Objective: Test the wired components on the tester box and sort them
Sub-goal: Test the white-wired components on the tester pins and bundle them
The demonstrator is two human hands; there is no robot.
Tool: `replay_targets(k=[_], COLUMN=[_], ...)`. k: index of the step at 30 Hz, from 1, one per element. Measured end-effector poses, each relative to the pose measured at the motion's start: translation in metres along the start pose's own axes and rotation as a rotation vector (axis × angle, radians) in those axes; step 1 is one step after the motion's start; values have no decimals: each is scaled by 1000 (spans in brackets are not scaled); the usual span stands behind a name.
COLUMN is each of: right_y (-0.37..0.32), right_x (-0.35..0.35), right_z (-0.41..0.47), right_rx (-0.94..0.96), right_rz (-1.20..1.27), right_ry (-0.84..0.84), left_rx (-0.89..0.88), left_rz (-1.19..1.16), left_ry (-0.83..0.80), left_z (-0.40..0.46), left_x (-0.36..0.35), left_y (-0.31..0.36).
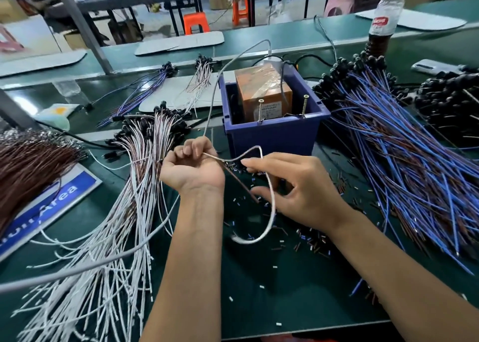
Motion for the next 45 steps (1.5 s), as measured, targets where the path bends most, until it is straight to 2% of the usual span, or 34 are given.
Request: replay_targets(k=[4, 6, 10, 12, 14, 16, 23, 25, 27, 32, 38, 45], right_y=[-7, -7, -2, 3, 6, 5, 1, 3, 10, 22, 29, 32], right_x=[-8, -11, -5, -1, 0, 0, 15, 24, 34, 38, 35, 34], right_z=[2, 2, 1, 1, 1, 1, 7, 8, 6, -3, -4, -5], right_rx=[151, 159, 3, -98, -218, -289, -413, -432, -442, -469, -446, -497], right_rz=[-65, -36, 108, 193, 342, 494, 660, 638, 574, 387, 311, 482], right_ry=[56, 78, 207, 288, 353, 387, 517, 545, 532, 493, 437, 308], left_rx=[-43, -53, -76, -146, -314, -502, -855, -829, -698, -340, -353, -211], left_rz=[108, 174, 252, 421, 675, 905, 1566, 1650, 1752, 1945, 1996, 1902], left_ry=[44, 52, 47, -2, -131, -336, -1029, -1163, -1240, -1225, -1168, -1034], left_z=[-2, -5, -8, -12, -17, -24, -48, -49, -46, -38, -22, -18], left_x=[5, 6, 7, 5, 2, 2, 19, 20, 24, 30, 37, 32], left_y=[-10, -14, -15, -14, -16, -23, -48, -52, -58, -64, -50, -41])
Point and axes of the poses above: each hand's wrist, its own z-axis towards the middle knuckle, its own x-axis out of the back of the hand, y = z × x, the point moved 1 cm from there along z, towards the middle knuckle
